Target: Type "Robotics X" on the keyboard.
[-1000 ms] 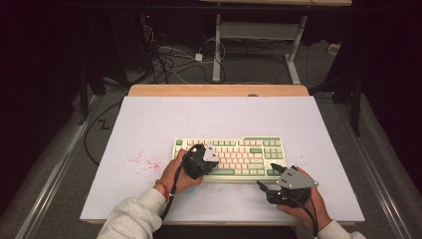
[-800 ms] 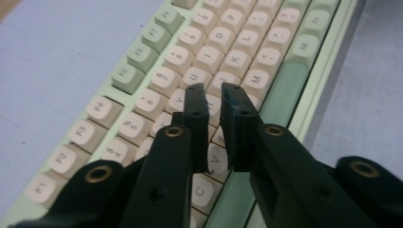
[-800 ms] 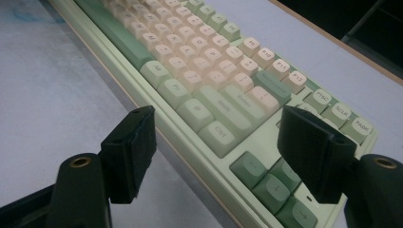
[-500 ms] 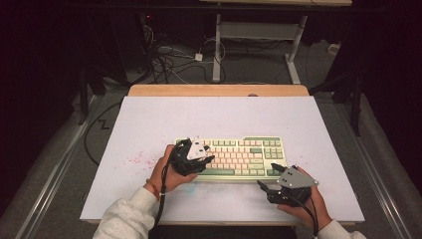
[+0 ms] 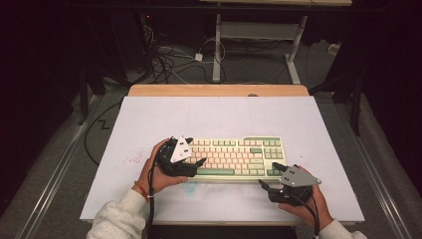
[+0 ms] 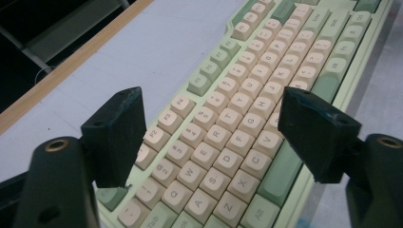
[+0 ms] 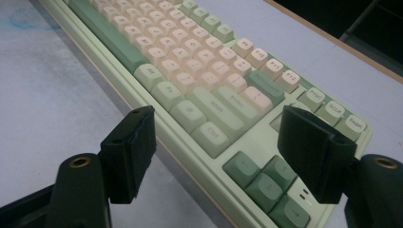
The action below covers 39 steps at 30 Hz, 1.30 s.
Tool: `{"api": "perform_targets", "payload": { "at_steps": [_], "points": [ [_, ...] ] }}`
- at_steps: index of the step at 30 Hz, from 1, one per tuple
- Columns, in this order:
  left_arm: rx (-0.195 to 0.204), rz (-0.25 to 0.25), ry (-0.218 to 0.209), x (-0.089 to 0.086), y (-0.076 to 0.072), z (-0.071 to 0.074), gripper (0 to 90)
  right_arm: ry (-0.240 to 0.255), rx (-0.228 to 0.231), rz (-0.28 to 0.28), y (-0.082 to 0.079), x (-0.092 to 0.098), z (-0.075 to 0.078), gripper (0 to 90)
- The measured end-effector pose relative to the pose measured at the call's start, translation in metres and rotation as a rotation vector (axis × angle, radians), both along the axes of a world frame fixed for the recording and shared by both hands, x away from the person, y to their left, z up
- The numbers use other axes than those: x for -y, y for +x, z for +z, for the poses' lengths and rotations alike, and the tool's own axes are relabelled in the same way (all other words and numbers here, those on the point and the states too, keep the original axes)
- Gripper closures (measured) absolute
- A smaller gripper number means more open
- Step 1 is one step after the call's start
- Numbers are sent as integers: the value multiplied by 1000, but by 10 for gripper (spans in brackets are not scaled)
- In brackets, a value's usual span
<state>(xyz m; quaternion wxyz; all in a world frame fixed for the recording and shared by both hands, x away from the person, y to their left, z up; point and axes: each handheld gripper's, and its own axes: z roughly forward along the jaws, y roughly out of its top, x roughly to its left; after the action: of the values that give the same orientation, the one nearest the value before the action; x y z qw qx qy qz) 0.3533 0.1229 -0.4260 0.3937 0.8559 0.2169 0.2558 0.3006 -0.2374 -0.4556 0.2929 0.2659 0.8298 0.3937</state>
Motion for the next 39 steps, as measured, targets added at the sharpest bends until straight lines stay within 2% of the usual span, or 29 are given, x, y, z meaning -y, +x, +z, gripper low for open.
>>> {"api": "perform_targets", "payload": {
  "at_steps": [2,4,6,8,13,17,24,27,34,36,39],
  "points": [
    [26,18,19,-4,-2,0,220,3,-1,-3,0,1,0,292],
    [26,23,0,-9,-3,-1,214,1,-2,-2,1,1,0,292],
    [36,37,7,-12,-5,-2,209,3,-2,-5,1,1,0,292],
    [27,34,9,-16,-6,-3,188,2,-2,-6,2,1,0,292],
    [37,78,43,-24,-11,-9,188,4,-1,-12,3,1,0,294],
    [26,85,22,-30,-17,-11,184,3,-2,-12,3,1,-1,293],
    [31,108,30,-40,-26,-16,182,4,-5,-17,6,1,0,296],
    [24,108,27,-44,-30,-19,182,23,-19,-5,9,0,0,305],
    [-6,122,31,-52,-35,-28,182,24,-15,7,15,-5,5,373],
    [-10,123,44,-52,-37,-30,181,25,-18,8,17,-7,7,422],
    [-18,124,42,-52,-40,-32,182,30,-30,25,21,-10,11,559]
  ]
}}
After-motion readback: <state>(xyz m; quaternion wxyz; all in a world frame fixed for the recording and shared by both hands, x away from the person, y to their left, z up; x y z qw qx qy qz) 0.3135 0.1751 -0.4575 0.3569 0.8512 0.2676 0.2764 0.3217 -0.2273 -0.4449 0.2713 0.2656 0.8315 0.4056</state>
